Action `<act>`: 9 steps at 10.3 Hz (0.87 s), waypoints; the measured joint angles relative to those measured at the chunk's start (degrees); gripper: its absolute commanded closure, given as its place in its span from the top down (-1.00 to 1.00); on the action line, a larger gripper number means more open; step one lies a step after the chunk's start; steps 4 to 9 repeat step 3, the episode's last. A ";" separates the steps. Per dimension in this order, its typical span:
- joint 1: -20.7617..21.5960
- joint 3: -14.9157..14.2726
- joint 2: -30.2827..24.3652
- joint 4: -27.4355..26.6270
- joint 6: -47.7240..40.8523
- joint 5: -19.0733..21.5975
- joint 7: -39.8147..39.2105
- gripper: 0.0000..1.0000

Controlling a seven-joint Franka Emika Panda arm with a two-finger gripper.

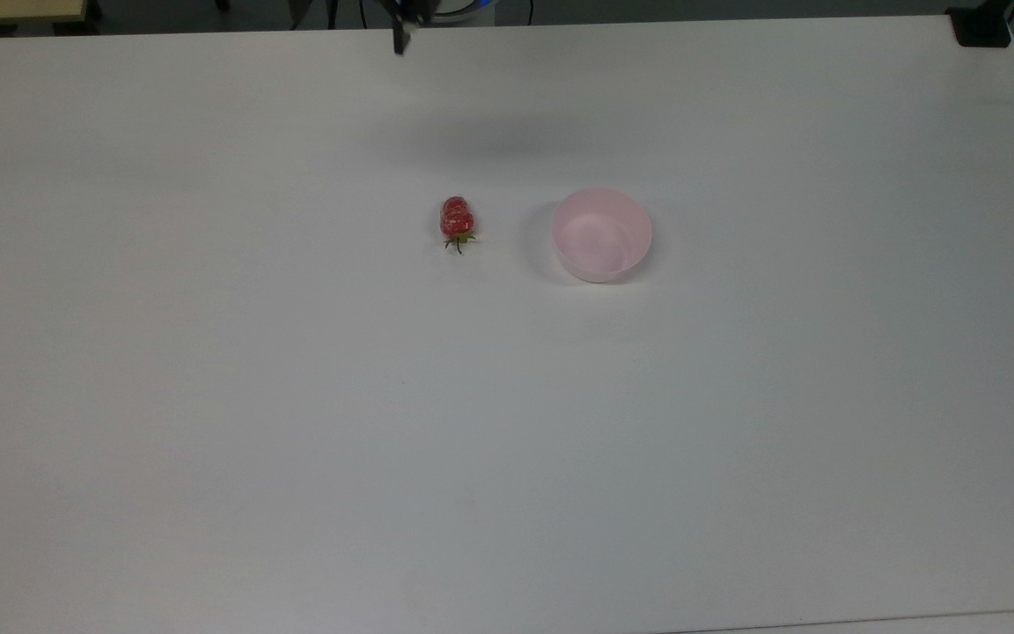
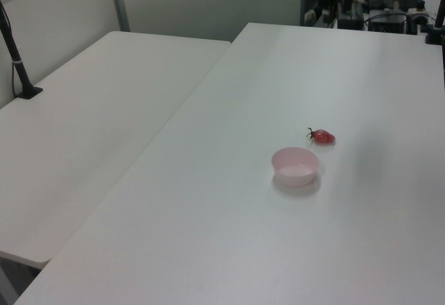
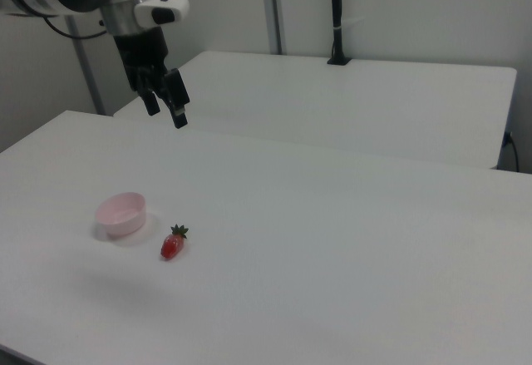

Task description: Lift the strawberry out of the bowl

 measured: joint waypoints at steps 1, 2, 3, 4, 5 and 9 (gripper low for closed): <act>0.05 -0.73 -0.98 0.06 -0.31 0.00 -0.01 1.00; 0.06 -1.66 -1.46 0.35 0.18 0.00 -1.21 1.00; 0.06 -2.51 -1.51 0.78 1.23 0.00 -4.44 1.00; 0.06 -2.51 -1.51 0.78 1.23 0.00 -4.44 1.00; 0.06 -2.51 -1.51 0.78 1.23 0.00 -4.44 1.00; 0.06 -2.51 -1.51 0.78 1.23 0.00 -4.44 1.00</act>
